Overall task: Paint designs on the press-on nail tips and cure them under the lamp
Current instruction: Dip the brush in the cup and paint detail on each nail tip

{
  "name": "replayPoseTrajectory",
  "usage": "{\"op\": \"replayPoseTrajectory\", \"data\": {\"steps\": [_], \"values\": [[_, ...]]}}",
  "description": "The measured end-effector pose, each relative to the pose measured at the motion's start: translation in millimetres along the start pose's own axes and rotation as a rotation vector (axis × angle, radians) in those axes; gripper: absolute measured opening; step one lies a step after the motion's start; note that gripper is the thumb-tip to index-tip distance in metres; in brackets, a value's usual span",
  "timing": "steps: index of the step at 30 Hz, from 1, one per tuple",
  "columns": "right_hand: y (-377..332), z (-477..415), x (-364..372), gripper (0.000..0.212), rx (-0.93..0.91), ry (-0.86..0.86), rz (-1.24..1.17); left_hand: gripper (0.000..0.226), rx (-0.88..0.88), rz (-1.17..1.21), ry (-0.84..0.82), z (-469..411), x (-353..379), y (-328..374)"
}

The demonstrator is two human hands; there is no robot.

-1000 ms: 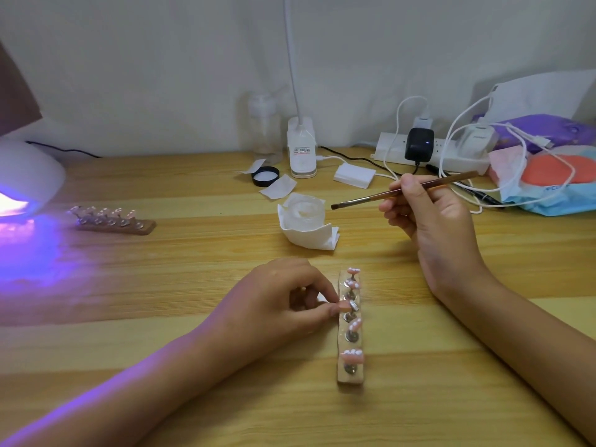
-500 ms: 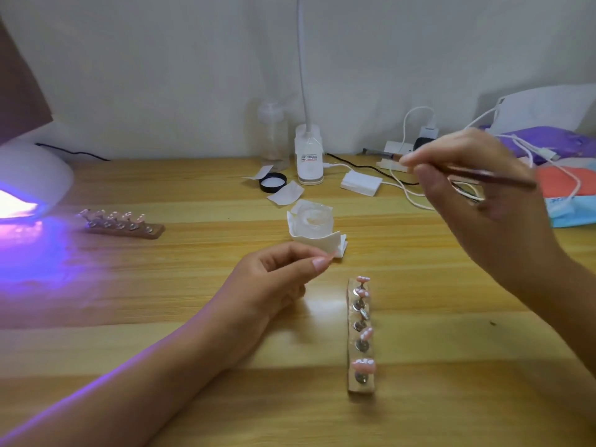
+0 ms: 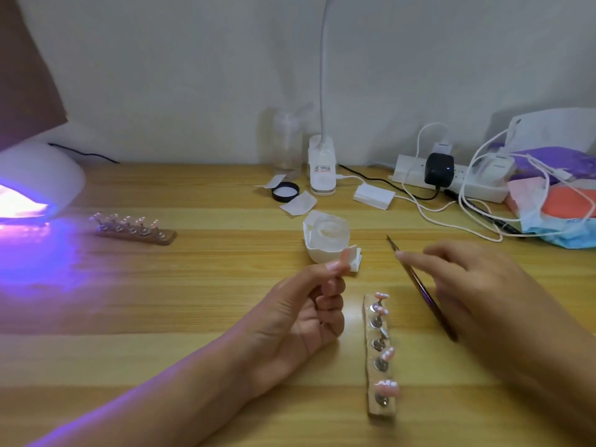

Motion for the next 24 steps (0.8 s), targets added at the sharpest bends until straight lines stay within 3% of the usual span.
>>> {"op": "replayPoseTrajectory", "data": {"steps": [2,6,24], "values": [[-15,-13,-19,0.036,-0.036,0.098,-0.119,0.01,-0.021,0.048,-0.02,0,2,-1],[-46,-38,-28,0.043,-0.03,0.163,-0.301,0.008,-0.023,0.092,-0.045,1,4,0],[-68,-54,-14,0.017,-0.109,0.191,-0.308,0.008,0.009,0.101,-0.077,3,7,3]]}}
Point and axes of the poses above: each hand's wrist, its own z-axis away from the middle knuckle, its own x-axis out of the palm, y = z × x, the point moved 10 cm from there along -z, towards the middle knuckle, and after that the axes turned 12 degrees about -z, right-handed, at the moved point
